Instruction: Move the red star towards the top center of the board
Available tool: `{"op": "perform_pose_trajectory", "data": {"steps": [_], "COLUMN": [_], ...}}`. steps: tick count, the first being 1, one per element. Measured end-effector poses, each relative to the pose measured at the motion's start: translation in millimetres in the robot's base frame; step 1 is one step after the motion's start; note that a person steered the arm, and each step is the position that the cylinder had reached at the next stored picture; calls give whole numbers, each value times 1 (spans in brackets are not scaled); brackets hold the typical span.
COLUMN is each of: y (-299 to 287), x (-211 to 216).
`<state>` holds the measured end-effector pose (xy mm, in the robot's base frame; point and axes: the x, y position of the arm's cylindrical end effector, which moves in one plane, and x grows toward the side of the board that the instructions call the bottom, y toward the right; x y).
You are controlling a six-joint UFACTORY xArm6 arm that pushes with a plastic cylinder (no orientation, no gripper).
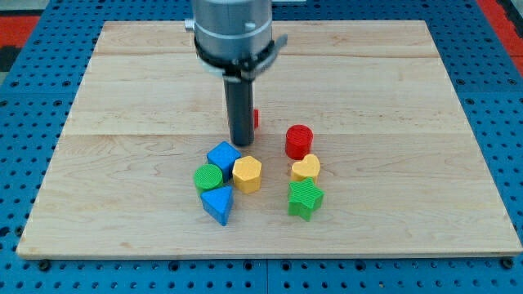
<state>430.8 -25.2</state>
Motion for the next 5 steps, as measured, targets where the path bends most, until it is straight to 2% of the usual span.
{"op": "perform_pose_trajectory", "data": {"steps": [1, 2, 3, 4, 5], "y": [13, 31, 27, 13, 18], "x": [-67, -82, -65, -100, -106]}}
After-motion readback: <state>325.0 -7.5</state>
